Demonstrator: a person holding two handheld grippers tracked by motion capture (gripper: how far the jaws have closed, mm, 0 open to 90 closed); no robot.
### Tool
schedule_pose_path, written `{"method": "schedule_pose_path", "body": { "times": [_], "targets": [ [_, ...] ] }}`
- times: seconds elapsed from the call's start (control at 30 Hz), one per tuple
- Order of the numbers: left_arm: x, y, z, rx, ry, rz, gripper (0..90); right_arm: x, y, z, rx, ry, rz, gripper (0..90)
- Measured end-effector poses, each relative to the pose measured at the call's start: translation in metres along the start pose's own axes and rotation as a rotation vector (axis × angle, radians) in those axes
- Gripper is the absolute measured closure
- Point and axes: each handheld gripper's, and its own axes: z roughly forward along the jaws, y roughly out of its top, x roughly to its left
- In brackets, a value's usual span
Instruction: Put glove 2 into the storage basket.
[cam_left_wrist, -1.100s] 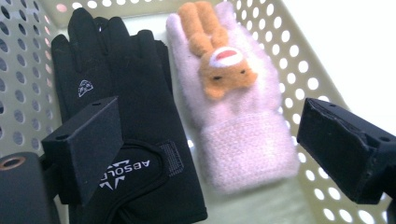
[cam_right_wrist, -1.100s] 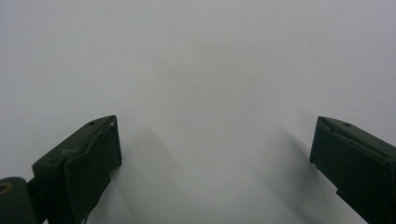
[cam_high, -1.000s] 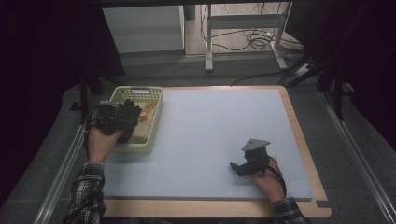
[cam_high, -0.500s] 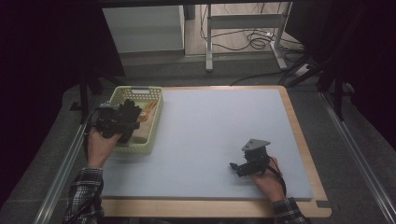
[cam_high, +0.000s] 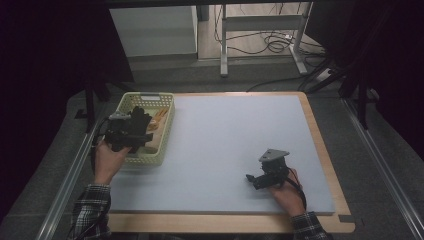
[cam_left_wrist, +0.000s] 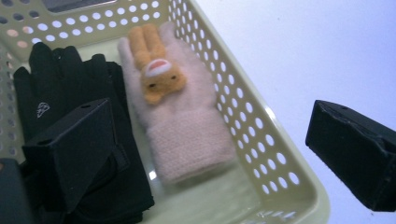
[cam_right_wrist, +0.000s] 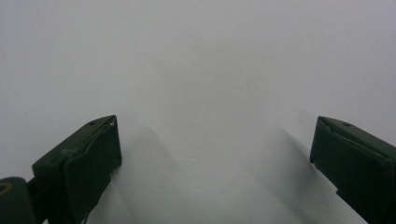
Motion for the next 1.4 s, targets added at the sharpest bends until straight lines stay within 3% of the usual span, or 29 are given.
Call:
{"method": "schedule_pose_path", "body": {
  "times": [1.4],
  "targets": [
    [-0.054, -0.009, 0.000, -0.047, -0.102, 0.124, 2.8, 0.000, 0.000, 0.000, -0.002, -0.003, -0.005, 1.7]
  ]
}}
